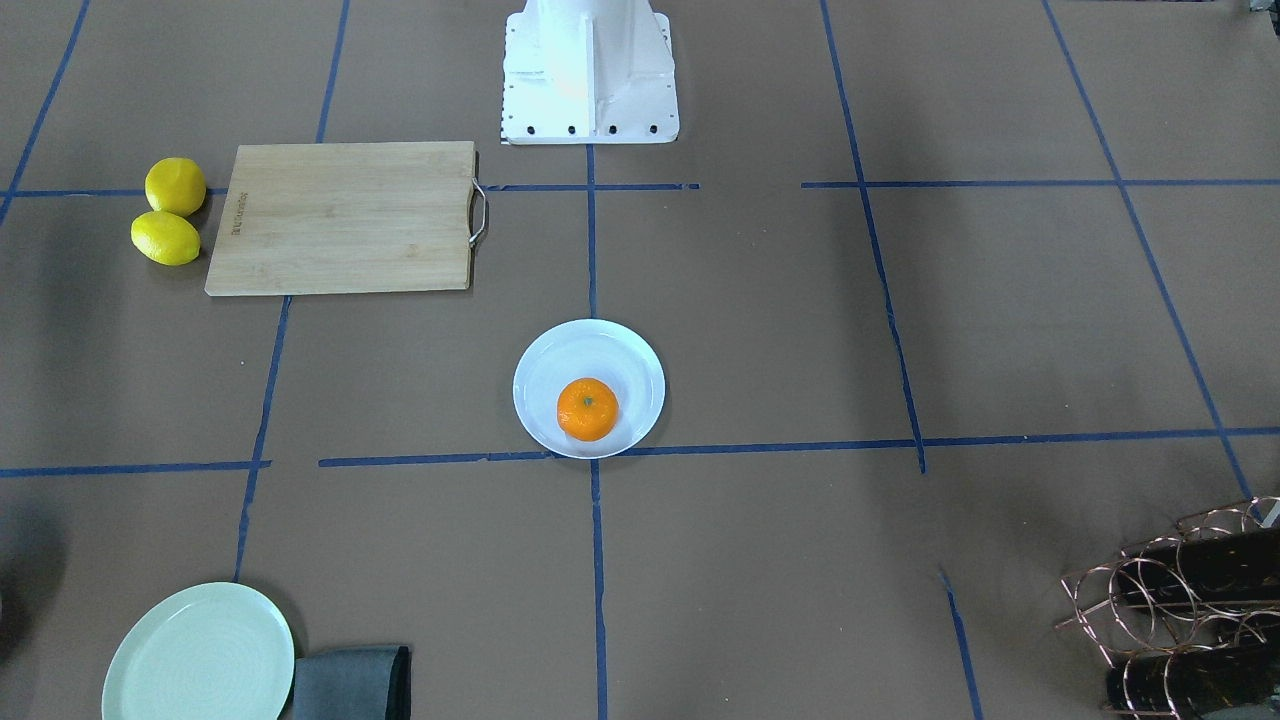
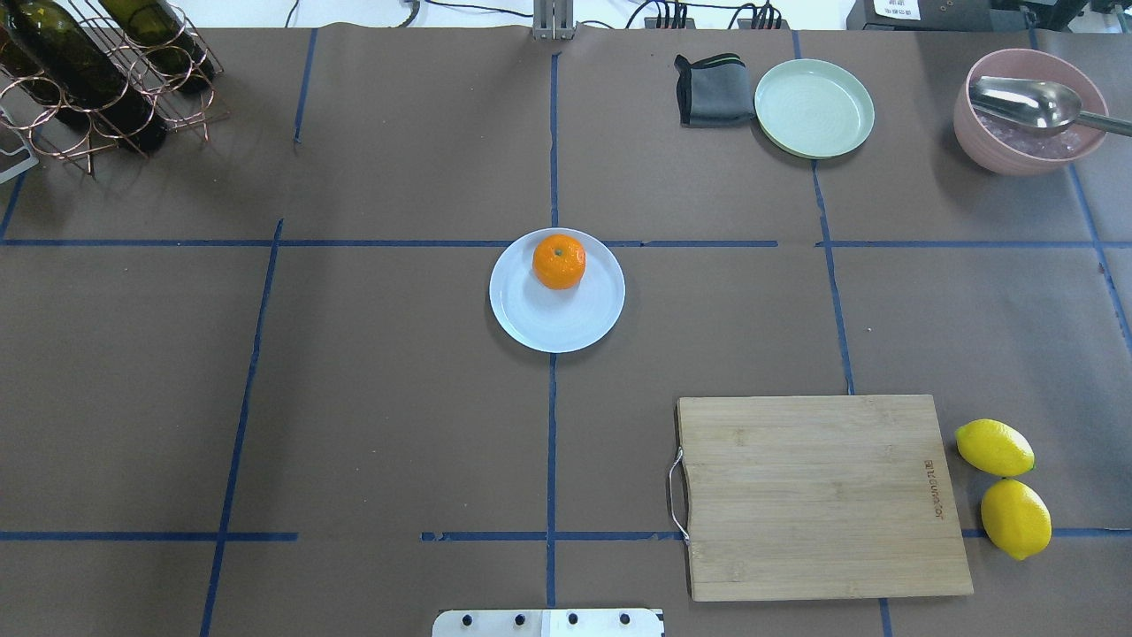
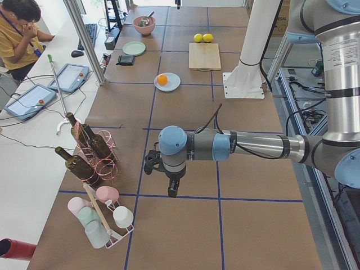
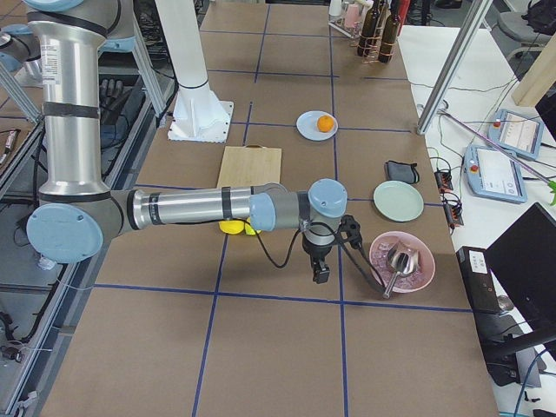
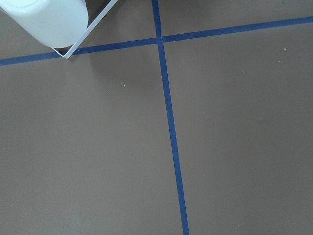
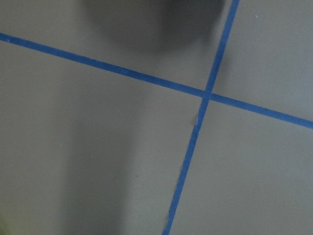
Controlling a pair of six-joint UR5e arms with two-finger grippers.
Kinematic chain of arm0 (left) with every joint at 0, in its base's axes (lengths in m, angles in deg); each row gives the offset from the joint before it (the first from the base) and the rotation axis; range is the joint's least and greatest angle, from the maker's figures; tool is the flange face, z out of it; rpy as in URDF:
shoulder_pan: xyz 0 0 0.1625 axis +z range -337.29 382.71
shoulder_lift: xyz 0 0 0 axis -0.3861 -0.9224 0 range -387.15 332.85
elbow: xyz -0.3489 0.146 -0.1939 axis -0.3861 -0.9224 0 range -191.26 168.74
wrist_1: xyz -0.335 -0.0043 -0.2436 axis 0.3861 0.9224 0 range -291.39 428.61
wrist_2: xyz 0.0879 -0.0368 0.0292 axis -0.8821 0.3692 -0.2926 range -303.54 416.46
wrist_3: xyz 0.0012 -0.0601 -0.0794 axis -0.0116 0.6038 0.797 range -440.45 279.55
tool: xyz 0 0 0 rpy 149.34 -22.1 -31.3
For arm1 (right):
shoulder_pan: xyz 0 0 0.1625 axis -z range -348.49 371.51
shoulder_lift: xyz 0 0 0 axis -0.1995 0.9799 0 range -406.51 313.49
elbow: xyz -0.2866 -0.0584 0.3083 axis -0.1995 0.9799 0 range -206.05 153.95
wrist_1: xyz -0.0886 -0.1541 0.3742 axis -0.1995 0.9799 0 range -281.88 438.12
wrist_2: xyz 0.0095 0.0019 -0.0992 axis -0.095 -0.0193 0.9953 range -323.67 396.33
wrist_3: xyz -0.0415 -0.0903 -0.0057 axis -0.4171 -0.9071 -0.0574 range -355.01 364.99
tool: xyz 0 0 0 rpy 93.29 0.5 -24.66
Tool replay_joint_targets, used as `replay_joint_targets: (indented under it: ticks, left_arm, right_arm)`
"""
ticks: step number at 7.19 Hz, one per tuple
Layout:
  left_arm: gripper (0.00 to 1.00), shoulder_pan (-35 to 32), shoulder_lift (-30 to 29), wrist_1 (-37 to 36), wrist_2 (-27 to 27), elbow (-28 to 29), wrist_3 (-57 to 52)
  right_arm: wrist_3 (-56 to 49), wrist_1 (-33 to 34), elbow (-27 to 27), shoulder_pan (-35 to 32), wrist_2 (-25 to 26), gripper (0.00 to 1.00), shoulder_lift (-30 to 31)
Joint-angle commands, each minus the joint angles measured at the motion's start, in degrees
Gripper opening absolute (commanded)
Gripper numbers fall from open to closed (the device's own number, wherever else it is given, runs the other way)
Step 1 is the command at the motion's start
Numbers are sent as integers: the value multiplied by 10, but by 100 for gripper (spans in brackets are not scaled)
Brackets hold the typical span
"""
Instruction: Pick orange to plate
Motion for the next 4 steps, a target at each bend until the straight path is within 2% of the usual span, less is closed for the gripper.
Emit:
replay_joint_targets:
  ticks: [1, 4]
  left_arm:
    - [100, 0, 2, 0, 1, -3, 0]
    - [100, 0, 1, 1, -3, -4, 0]
  right_arm:
    - [4, -10, -5, -20, -6, 100, 19]
    - [8, -10, -5, -20, -3, 100, 16]
